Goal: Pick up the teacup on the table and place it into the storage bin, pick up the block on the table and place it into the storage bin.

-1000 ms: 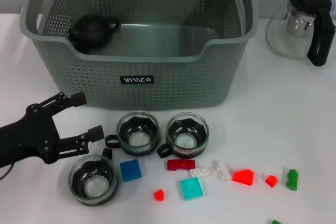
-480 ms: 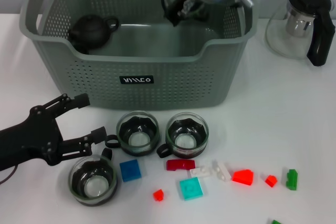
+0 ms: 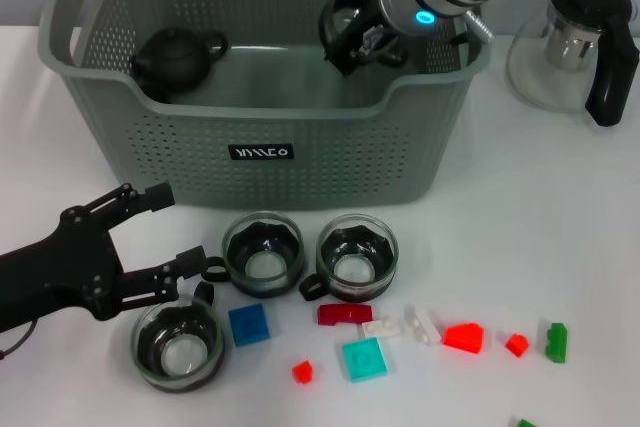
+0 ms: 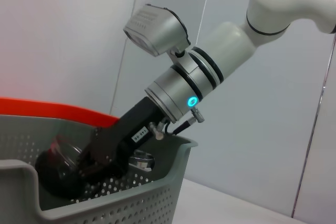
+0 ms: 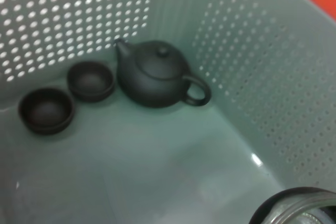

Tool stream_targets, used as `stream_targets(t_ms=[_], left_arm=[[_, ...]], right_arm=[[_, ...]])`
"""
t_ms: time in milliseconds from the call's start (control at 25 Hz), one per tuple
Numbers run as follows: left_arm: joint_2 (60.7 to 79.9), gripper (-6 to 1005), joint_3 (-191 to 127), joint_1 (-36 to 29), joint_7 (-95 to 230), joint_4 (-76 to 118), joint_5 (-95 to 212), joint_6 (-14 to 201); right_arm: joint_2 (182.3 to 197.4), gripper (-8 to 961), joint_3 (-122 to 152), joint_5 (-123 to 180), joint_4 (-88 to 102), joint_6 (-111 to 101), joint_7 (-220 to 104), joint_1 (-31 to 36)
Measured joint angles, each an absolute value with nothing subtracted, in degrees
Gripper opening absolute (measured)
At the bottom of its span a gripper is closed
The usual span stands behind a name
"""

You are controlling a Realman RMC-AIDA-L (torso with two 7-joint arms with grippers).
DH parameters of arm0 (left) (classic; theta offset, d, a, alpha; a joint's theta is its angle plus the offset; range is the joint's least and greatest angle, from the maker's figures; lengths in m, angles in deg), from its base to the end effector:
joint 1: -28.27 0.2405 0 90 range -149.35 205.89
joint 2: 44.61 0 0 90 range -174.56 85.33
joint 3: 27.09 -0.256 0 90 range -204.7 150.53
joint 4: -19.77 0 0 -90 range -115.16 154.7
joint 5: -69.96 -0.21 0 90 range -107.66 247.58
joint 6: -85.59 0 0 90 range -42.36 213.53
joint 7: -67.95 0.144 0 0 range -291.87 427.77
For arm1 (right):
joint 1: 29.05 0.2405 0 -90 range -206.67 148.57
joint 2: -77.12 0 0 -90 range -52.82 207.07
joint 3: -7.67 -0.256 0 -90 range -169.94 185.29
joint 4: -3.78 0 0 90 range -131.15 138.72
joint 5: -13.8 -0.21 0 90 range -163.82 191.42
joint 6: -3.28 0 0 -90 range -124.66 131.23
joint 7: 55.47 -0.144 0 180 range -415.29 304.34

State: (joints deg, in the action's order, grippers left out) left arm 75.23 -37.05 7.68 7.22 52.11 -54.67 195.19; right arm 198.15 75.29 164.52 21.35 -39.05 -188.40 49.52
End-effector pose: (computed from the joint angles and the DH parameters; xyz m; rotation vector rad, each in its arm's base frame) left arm -0.3131 0.2390 0.0261 -2.4991 -0.5636 -1.0380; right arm 0.0639 0.4769 -0.0929 -2.5349 0.4128 -0.2901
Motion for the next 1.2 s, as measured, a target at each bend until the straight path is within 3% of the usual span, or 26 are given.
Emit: stream_targets(t_ms=[440,760,880,960,1040,1080,1200], left_arm=[[75.36,946,-37.19,7.36,7.22,52.12,-54.67,195.2],[75.36,945,-36.9,7.52,7.21,52.12,-54.67,195.2],[75.32,945,-36.85,7.56,7.12,52.12,-54.67,195.22],[75.3,945,-36.86,7.47,7.1,52.12,-54.67,195.25],[75.25,945,-36.85,7.34,7.03,52.12,-54.67,195.26],[75.22,945,-36.83,7.3,7.01,52.12,-54.67,195.24],[75.19,944,-36.81,7.25,7.14,52.12,-54.67,195.19]], right_arm=[[198.07,166,78.19,164.47,20.68,-38.96,-189.11,49.49],[197.67,462,77.48,163.48,28.1,-41.57,-189.34,47.37],[197.32,605,76.87,159.38,40.66,-47.72,-189.48,42.51],[197.28,613,76.21,154.35,51.79,-51.31,-188.9,37.2],[197.11,622,75.09,141.3,67.4,-55.81,-185.03,27.27],[197.11,626,75.09,141.3,67.4,-55.81,-185.03,27.27],[196.79,638,72.16,125.09,74.28,-60.46,-175.7,18.0]])
